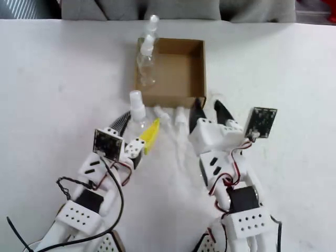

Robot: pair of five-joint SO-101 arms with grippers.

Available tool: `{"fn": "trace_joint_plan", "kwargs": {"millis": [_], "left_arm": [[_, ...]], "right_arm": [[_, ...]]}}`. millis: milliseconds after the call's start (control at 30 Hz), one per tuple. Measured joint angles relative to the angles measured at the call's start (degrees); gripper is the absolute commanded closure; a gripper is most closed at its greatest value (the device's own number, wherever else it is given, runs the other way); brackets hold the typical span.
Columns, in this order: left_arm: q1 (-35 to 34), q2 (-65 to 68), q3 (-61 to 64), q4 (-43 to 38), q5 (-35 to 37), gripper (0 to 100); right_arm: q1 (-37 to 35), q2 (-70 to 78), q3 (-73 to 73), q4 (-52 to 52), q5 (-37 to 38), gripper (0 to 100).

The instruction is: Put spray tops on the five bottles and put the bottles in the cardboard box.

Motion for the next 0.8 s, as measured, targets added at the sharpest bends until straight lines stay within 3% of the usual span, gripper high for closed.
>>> {"fn": "trace_joint_plan", "kwargs": {"millis": [133, 333, 633, 800], "left_arm": [[0.0, 0.0, 0.0, -2.5, 0.0, 94], [-2.9, 0.1, -3.3, -6.8, 0.0, 94], [-4.0, 1.2, -22.9, 0.2, 0.0, 94], [-4.3, 13.1, -38.2, 0.2, 0.0, 94]], "right_arm": [[3.8, -0.2, 8.4, -6.5, -0.1, 81.2], [10.1, -0.6, 13.3, -7.7, -0.1, 81.2], [15.0, -0.7, 15.5, -7.9, -0.2, 81.2], [14.9, -0.7, 16.0, -8.3, -0.2, 81.2]]}}
